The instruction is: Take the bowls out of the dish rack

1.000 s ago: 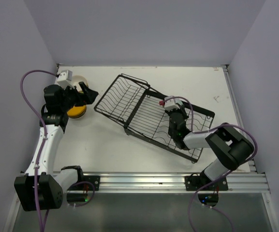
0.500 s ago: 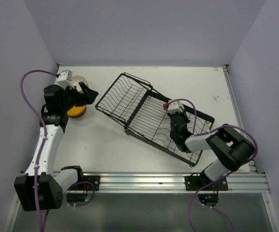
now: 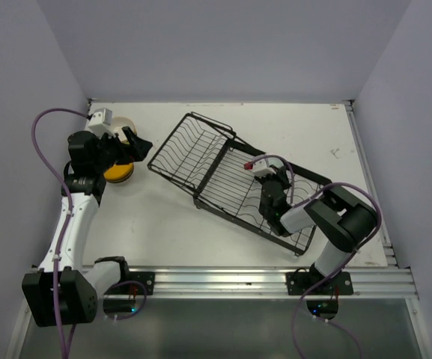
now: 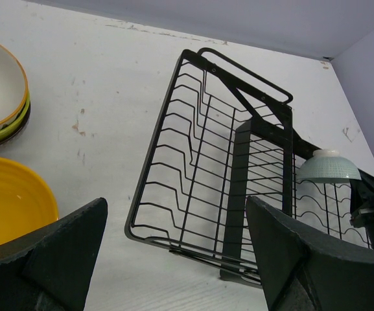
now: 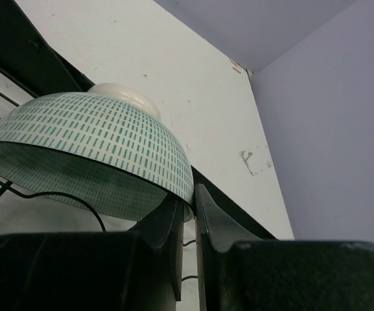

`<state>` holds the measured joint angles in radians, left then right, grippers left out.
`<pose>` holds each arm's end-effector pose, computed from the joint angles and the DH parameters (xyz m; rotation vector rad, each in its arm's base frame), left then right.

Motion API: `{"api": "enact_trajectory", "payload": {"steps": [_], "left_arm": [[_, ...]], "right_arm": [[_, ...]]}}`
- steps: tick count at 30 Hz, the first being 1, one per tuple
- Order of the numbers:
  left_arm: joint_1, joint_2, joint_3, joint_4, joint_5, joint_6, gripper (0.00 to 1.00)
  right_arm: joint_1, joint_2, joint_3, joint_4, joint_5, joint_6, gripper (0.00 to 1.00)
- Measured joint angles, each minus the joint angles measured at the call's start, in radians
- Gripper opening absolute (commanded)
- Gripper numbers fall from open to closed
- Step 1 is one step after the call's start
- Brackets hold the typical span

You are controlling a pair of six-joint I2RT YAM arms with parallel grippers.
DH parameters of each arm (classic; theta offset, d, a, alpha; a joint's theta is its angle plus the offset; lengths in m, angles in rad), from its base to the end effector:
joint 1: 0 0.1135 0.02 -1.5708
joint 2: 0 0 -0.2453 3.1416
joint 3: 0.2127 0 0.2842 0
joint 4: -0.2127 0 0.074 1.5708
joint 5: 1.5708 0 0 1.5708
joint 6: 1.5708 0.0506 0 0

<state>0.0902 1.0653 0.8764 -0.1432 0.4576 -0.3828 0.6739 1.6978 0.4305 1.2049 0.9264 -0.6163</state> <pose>0.2990 0.0046 0.2960 -0.1379 1.9122 -0.6323 0.2562 0.1528 0.1031 -0.3391 1.6198 -0.7074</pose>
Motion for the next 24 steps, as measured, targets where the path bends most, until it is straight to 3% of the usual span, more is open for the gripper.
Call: {"api": "enact_trajectory", "payload": {"steps": [24], "left_arm": [[0.0, 0.0, 0.0, 0.0, 0.005, 0.0, 0.92]], "right_arm": [[0.008, 0.031, 0.066, 0.018, -0.032, -0.323, 0.0]]}}
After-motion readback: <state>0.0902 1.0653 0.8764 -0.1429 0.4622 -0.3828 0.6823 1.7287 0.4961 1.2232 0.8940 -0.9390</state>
